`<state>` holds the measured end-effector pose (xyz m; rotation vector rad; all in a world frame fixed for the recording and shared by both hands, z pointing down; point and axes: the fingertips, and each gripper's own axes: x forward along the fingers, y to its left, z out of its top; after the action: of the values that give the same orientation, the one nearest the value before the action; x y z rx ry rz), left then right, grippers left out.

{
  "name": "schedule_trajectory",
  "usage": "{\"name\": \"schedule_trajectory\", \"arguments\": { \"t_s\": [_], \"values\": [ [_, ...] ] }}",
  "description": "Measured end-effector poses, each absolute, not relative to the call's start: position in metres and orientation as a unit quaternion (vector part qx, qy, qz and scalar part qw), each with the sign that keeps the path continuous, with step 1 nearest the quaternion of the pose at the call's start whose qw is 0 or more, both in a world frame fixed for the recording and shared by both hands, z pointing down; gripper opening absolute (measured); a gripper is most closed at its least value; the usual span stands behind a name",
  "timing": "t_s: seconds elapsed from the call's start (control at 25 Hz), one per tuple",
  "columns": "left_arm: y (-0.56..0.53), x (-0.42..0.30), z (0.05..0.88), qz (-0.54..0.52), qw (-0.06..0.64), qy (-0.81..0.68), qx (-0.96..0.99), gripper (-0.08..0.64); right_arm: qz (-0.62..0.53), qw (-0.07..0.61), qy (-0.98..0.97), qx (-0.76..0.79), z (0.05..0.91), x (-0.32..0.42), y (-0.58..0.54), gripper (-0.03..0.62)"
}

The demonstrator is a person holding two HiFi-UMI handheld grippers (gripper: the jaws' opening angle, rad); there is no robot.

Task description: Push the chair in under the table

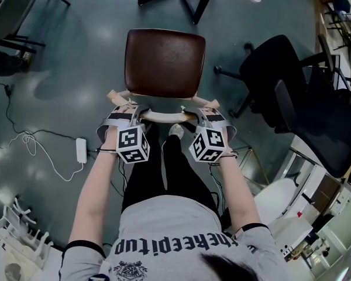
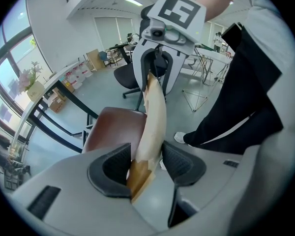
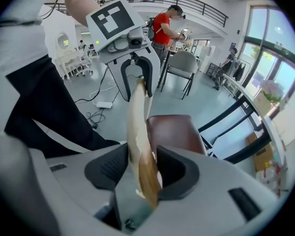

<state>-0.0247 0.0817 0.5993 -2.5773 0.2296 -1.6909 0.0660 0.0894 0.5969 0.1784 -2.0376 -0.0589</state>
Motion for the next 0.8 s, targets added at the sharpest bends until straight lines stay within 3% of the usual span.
{"name": "schedule_trajectory", "arguments": {
  "t_s": [0.8],
  "values": [
    [0.064,-0.023,0.599,-0.543,0.030,0.076,-0.836,0.210,-0.030,0.520,-0.849,0.089,0.597,0.068,0.072,0.190]
  ]
}}
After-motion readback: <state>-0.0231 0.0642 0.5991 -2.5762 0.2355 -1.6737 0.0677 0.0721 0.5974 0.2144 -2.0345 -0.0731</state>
